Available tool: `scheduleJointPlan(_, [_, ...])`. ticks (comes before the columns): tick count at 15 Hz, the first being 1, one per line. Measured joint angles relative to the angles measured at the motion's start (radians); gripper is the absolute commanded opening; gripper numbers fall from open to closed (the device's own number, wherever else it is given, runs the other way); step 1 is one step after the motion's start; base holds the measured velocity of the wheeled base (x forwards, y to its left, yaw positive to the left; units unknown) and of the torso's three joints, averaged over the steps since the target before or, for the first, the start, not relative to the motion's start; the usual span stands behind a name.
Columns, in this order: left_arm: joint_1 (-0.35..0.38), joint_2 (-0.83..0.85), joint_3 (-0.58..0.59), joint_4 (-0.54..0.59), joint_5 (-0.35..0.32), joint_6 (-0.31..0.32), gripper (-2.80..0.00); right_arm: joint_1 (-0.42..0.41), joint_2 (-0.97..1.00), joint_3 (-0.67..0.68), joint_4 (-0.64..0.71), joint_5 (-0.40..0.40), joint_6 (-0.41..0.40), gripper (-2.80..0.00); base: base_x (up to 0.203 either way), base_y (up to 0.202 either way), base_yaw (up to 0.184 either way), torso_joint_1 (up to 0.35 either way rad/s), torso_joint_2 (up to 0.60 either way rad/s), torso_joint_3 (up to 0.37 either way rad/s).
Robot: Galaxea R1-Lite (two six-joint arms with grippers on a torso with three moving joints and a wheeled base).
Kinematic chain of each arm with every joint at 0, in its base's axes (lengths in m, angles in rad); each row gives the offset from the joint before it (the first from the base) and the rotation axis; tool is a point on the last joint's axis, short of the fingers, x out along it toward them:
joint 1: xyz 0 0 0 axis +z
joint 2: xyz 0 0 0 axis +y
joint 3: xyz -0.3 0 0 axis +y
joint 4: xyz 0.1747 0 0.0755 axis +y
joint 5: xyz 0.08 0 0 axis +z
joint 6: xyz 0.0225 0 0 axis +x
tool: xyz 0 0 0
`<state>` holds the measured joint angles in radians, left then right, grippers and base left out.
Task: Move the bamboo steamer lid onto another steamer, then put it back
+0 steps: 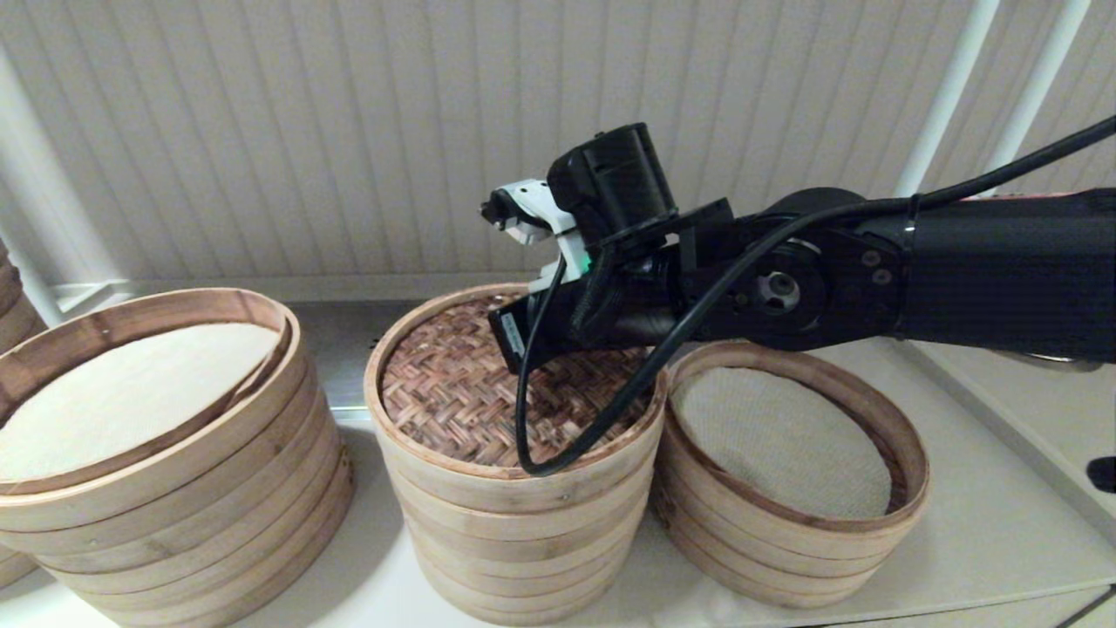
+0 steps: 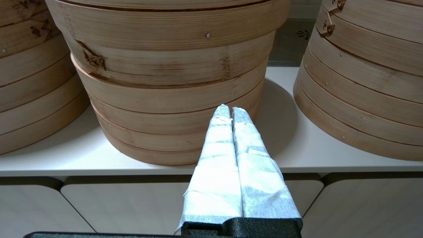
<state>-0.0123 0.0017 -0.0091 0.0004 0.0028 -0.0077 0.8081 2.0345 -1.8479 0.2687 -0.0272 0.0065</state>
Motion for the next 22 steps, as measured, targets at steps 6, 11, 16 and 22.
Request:
scheduleJointPlan(6, [0.0,0.0,0.0,0.0,0.0,0.0,-2.8,-0.004,-0.016,0.003,0.002,-0.001,0.001,0.0,0.0,0.0,0.0,0.0,0.0,0.0])
scheduleJointPlan(11, [0.0,0.0,0.0,0.0,0.0,0.0,-2.8,-0.012,-0.071,0.029,0.002,-0.002,0.003,0.0,0.0,0.0,0.0,0.0,0.0,0.0])
scheduleJointPlan(16, [0.0,0.0,0.0,0.0,0.0,0.0,-2.8,-0.016,-0.128,0.069,-0.002,-0.017,0.007,-2.8,0.0,0.0,0.0,0.0,0.0,0.0])
scheduleJointPlan(22, [0.0,0.0,0.0,0.0,0.0,0.0,-2.8,-0.119,-0.34,0.27,-0.01,-0.045,-0.002,-2.8,0.0,0.0,0.0,0.0,0.0,0.0])
